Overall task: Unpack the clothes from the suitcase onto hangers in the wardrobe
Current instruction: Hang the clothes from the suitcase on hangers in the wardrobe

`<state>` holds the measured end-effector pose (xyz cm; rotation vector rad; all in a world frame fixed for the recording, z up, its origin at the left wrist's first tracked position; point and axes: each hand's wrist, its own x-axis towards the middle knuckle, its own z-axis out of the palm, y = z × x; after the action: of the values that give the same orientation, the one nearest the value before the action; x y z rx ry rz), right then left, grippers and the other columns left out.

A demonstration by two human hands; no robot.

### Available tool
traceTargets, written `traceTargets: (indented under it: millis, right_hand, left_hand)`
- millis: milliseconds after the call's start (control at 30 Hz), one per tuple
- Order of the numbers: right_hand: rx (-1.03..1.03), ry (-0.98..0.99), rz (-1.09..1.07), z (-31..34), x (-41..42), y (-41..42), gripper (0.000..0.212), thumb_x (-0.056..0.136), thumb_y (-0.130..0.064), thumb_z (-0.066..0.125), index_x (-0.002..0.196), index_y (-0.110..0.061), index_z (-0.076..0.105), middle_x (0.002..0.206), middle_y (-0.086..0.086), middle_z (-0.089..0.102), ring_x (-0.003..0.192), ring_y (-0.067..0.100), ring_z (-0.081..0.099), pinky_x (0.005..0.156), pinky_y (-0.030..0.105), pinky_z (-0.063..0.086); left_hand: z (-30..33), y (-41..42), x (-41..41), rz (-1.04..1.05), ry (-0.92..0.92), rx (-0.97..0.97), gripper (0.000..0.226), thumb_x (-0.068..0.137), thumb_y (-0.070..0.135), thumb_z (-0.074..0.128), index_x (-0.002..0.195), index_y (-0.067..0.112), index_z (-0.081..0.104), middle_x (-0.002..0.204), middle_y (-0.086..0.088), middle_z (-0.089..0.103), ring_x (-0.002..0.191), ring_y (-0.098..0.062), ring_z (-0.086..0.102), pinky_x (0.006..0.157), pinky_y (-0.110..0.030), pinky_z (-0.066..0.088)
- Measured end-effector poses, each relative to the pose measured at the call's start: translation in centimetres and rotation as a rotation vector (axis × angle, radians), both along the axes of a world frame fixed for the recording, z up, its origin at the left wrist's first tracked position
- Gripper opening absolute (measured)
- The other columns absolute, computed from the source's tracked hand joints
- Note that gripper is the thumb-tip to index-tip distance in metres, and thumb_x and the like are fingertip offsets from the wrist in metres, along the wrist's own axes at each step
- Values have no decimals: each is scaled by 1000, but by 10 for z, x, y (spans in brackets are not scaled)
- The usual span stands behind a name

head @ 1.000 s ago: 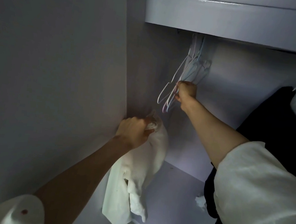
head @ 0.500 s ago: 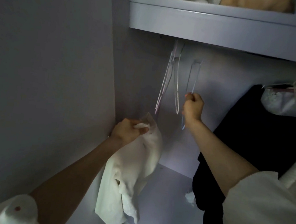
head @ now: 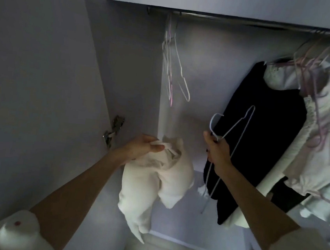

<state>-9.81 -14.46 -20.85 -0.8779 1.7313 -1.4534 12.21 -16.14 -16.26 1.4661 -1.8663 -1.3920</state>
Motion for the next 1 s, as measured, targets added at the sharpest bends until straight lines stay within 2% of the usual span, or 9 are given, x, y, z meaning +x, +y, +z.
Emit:
traceTargets:
  millis: [100,167,267,367,467,533,700,900,1000]
  right_hand:
    - [102,274,-97,-16,-3,13,29,97,-30,42,79,-8,40,60,-4,35,54,15,41,54,25,32]
    - [116,401,-127,-22,-5,26,29,98,-32,37,89,-6,41,66,4,45,69,29,50,65,35,39]
    - [73,371,-196,-26,-9,47,35,99,-27,36,98,-2,61,90,13,62,87,30,58,79,35,44]
    - [10,184,-239,-17,-1,50,42,99,-25,37,79,-5,68,72,2,57,75,17,51,75,28,37]
    - [-118,-86,-277,-11,1,51,38,92,-7,41,56,-14,45,48,-7,42,51,9,40,57,26,33]
    - [-187,-234,-268,-4,2,50,36,88,1,37,56,-15,36,37,-14,33,37,2,29,47,21,25]
    - [-262,-491,-199,21,13,31,29,90,-3,32,64,-12,40,33,-13,27,29,4,24,35,16,20]
    - [-247,-648,-13,59,28,18,29,92,-9,29,68,-10,44,28,-8,19,23,6,16,35,10,13]
    - [-251,-667,34,66,34,11,29,92,-9,28,68,-10,44,28,-8,19,23,6,16,35,8,13]
  left_hand:
    - [-14,-2,-4,-121,-167,-184,6,85,12,66,85,7,65,71,-4,58,56,6,52,62,-20,40]
    - [-22,-2,-8,-148,-233,-247,11,84,14,66,86,3,67,77,-8,62,73,-11,56,68,-25,39]
    - [-33,0,-15,-126,-256,-264,17,85,13,64,94,-1,67,92,-16,68,81,-19,57,68,-23,37]
    - [-40,-2,-15,-102,-313,-280,21,88,12,60,105,2,65,106,-16,67,99,-27,61,75,-24,38]
    - [-48,-1,-16,-168,-416,-285,29,95,11,48,121,7,58,125,-10,60,116,-25,54,91,-24,37]
    - [-53,0,-14,-207,-472,-282,32,97,12,42,126,11,55,132,-7,56,121,-24,50,97,-26,36]
    - [-60,4,-6,-268,-515,-267,31,99,13,39,125,16,56,130,-4,58,121,-22,51,102,-31,38]
    - [-47,13,3,-277,-604,-390,35,99,13,35,122,27,57,127,7,59,115,-18,55,78,-18,32]
    - [-41,15,9,-242,-576,-431,33,99,13,37,119,26,60,114,5,65,98,-17,59,70,-16,34]
